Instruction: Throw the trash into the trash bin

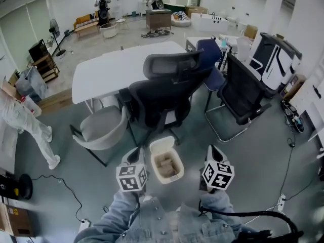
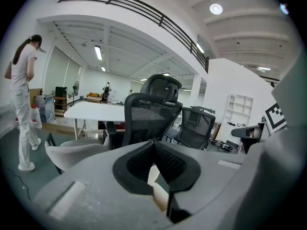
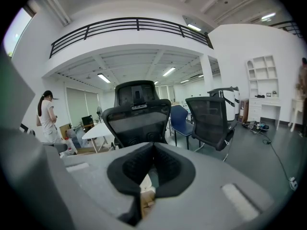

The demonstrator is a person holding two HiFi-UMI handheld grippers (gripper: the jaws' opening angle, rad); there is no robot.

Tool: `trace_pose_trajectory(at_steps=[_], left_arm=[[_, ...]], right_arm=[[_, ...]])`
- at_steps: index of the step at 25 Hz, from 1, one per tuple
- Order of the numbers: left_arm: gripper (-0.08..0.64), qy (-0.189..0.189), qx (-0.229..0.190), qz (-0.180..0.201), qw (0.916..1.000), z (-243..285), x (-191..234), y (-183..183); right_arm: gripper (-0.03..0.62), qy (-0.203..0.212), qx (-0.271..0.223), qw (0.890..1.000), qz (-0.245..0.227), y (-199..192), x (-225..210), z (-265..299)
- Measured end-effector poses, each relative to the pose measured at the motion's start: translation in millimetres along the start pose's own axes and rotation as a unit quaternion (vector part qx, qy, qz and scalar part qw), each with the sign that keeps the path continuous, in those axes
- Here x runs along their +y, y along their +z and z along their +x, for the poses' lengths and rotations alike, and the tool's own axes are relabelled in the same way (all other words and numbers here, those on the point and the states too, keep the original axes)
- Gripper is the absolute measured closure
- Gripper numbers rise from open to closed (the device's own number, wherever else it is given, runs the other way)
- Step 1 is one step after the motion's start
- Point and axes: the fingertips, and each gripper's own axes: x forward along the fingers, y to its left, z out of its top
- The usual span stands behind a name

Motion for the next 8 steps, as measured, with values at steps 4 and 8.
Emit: trace_pose_trajectory(at_steps=[4, 8], left_arm=[[0.551, 0.006, 0.002, -0.005, 1.0, -2, 7, -3], [0.551, 0.01, 0.006, -0.009, 0.9999, -5, 14, -7]], right_arm=[[0.589, 0.002, 0.002, 1.0, 0.0, -2, 3, 4], [0.589, 0.0, 0.008, 1.0, 0.003, -6, 6, 3]])
